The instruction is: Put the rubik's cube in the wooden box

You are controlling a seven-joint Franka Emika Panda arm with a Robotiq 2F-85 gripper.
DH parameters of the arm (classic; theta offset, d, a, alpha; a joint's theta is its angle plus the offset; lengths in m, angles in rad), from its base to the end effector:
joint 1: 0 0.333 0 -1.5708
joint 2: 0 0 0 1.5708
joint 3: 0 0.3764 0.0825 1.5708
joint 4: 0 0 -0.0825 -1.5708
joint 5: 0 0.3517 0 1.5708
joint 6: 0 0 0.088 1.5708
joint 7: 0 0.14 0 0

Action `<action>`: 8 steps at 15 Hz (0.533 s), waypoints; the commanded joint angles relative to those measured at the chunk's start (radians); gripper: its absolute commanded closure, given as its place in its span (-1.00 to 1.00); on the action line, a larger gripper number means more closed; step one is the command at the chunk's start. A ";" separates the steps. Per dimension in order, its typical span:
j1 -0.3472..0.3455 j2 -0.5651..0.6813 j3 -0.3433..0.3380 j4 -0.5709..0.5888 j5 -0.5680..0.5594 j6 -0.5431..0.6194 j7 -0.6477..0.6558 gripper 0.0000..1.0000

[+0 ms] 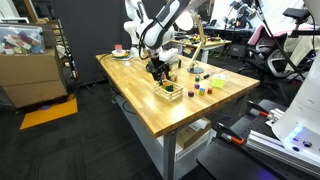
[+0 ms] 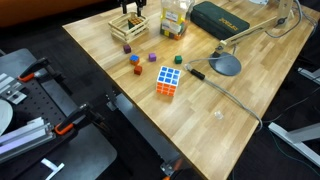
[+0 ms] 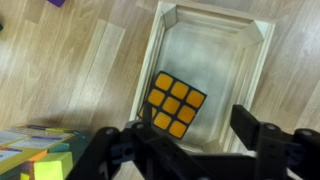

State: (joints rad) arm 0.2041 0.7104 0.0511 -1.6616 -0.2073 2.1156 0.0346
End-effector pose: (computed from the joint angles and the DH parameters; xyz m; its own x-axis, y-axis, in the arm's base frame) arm 0.6461 0.1485 0.2127 0.9162 0.3107 -0.2530 0.3482 -0.9298 0.1195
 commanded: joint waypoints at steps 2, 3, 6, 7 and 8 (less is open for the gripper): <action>0.015 0.029 -0.002 0.040 -0.011 -0.013 -0.002 -1.00; 0.018 0.020 -0.005 0.034 -0.015 -0.012 0.002 -1.00; 0.013 0.018 0.001 0.026 -0.005 -0.003 0.001 -1.00; 0.013 0.019 0.000 0.026 -0.005 -0.003 0.001 -1.00; 0.013 0.019 0.000 0.026 -0.005 -0.003 0.001 -1.00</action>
State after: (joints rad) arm 0.2178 0.7270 0.0496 -1.6392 -0.2120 2.1154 0.0351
